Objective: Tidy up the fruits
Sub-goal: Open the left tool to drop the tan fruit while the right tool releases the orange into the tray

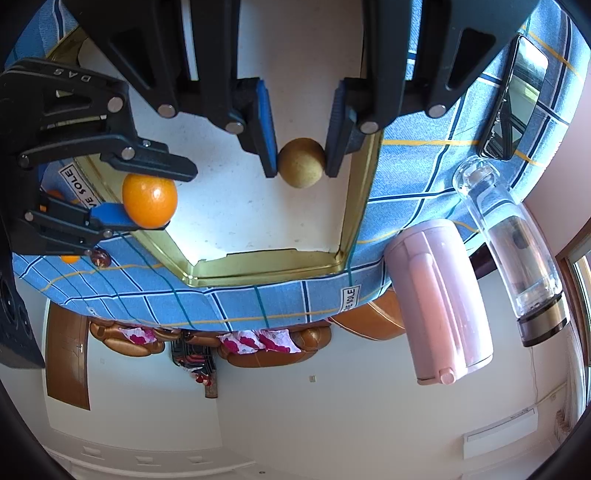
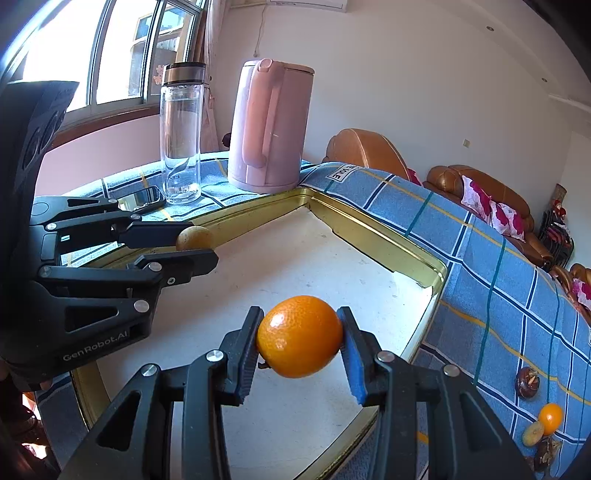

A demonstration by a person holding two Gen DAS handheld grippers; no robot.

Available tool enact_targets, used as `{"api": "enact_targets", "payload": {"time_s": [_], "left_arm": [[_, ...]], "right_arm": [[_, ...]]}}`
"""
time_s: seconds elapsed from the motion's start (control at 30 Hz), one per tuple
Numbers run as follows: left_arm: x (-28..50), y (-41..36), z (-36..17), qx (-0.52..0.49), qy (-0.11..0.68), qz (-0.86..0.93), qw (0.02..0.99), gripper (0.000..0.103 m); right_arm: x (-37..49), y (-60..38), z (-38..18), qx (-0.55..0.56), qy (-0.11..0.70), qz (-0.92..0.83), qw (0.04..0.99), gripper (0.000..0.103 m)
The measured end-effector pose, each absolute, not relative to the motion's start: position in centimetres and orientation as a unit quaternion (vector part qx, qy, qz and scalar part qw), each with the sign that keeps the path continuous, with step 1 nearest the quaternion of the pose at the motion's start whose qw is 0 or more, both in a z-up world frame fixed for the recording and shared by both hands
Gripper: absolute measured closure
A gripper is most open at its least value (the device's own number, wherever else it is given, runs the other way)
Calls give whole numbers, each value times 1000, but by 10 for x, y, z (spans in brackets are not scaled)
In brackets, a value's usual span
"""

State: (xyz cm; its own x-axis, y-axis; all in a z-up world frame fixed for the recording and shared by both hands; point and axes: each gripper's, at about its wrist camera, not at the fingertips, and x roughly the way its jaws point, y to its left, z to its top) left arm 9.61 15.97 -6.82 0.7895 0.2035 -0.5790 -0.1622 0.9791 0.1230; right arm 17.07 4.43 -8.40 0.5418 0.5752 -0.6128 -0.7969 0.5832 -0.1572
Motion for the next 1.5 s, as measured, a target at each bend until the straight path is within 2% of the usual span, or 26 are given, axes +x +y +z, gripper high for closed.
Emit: {"api": "enact_targets", "payload": {"time_s": [1.0,1.07,1.13,1.2,1.23,1.3,1.33,1.43,1.5], "left_arm": [[99,159,-71,44,315,99,943,74],[97,159,-71,43,313,100,944,67],[93,160,-68,41,304,106,946,51],[88,159,-66,40,295,108,949,41],[85,158,-65,40,291,111,949,33],[78,159,-63,29,279,118,953,22],[74,160,-62,23,275,119,954,18],[65,161,-59,7,261,122,958,8],[61,158,-57,6,253,122,960,7]], "right_arm": [[169,52,-92,-248,275,392,842,60],[168,52,-92,-248,275,394,841,60],[167,52,-91,-247,273,395,842,60],[166,51,-89,-243,267,394,845,58],[166,50,-88,-241,265,391,848,51],[165,47,-88,-240,260,384,853,38],[164,45,-86,-238,256,383,855,36],[160,39,-83,-227,249,382,860,35],[158,33,-81,-221,243,378,865,34]]}}
